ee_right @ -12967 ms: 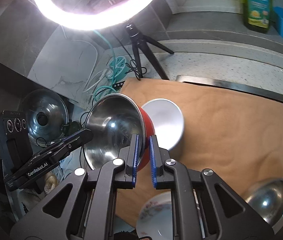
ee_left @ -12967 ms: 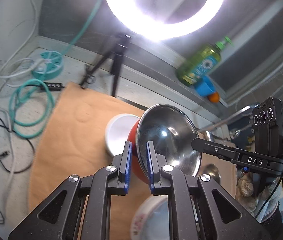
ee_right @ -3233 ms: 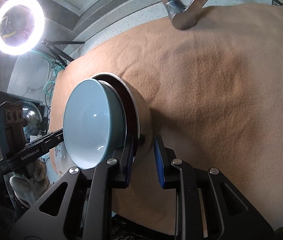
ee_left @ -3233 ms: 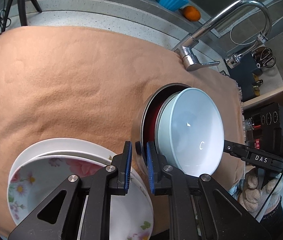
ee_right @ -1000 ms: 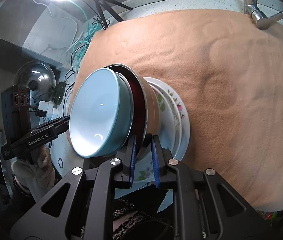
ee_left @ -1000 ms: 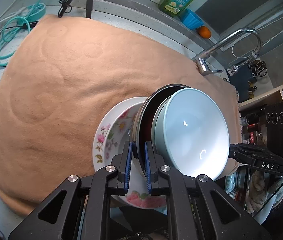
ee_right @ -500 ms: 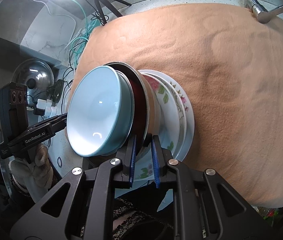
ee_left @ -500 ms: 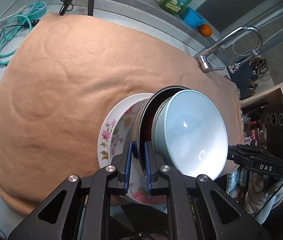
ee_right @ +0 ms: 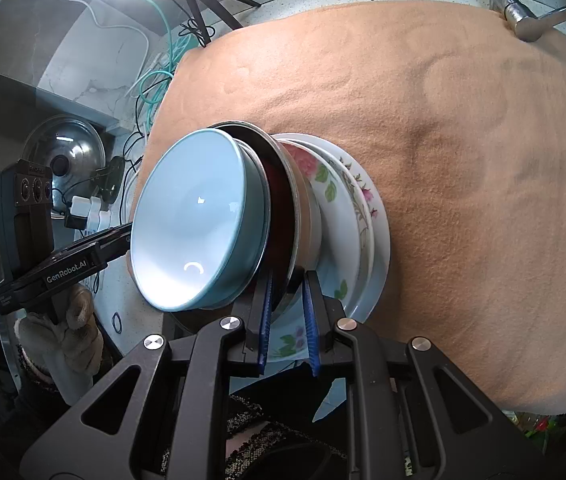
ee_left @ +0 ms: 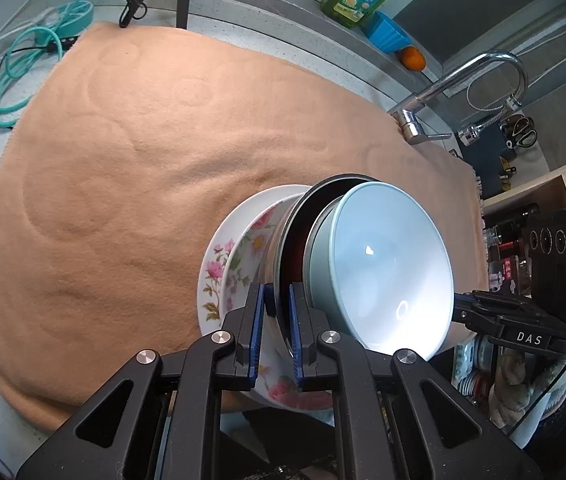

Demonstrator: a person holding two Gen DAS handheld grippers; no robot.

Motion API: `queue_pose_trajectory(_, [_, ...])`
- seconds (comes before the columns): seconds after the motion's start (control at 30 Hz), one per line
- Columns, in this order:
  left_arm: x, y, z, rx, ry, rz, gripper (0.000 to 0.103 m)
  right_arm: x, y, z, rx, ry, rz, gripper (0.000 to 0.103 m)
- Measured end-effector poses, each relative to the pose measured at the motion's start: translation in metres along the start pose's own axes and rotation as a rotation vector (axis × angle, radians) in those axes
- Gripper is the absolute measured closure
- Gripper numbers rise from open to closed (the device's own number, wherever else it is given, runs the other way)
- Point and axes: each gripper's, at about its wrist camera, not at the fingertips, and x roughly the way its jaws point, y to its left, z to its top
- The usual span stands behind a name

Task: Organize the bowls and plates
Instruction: 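Lower the nested bowls onto the floral plate stack and settle them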

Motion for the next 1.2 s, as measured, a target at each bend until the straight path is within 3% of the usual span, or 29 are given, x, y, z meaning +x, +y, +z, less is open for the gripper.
queue_pose_trajectory(0.73, [-0.008, 0.002, 0.006, 0.024, -0.013, -0.013, 0.093, -0.006, 0.002, 0.000, 0.006, -0.023, 0.001, 0.085])
queue_pose_trajectory(1.2, [-0.031, -0.020, -0.007, 0.164, -0.095, 0.084, 0.090, -0.031, 0.012, -0.011, -0.034, -0.143, -0.078, 0.078])
